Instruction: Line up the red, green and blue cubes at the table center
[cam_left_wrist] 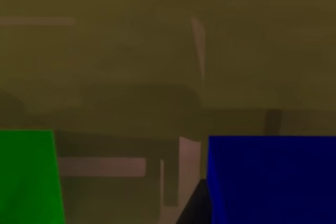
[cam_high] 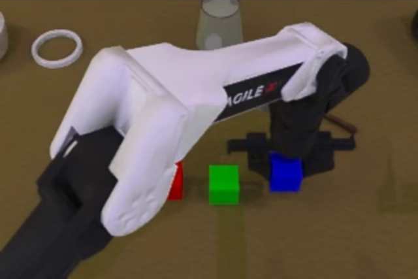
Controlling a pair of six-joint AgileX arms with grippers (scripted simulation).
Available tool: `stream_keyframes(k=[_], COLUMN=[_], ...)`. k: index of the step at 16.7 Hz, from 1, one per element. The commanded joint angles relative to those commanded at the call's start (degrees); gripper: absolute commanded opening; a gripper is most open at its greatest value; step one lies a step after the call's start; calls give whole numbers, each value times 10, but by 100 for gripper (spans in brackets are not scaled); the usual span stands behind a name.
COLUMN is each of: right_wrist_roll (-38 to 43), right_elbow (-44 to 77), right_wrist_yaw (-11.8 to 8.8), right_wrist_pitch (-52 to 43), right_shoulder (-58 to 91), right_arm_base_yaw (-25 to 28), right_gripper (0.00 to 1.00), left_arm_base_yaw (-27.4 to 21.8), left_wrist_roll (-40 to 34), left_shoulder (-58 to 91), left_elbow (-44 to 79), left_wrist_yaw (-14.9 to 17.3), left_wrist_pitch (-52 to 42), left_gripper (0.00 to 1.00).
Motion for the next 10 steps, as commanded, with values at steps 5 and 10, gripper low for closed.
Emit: stream_keyframes(k=[5,10], right_wrist_roll=[0,0], right_elbow=[0,0], right_wrist_yaw=[0,0], right_wrist_pitch=[0,0], right_shoulder=[0,0], right_arm_base_yaw=[0,0], right_gripper=[100,100], left_arm_base_yaw=[0,0], left_wrist_roll=[0,0], left_shoulder=[0,0], left_elbow=[0,0], left_wrist_yaw=[0,0], left_wrist_pitch=[0,0], left_gripper=[75,100])
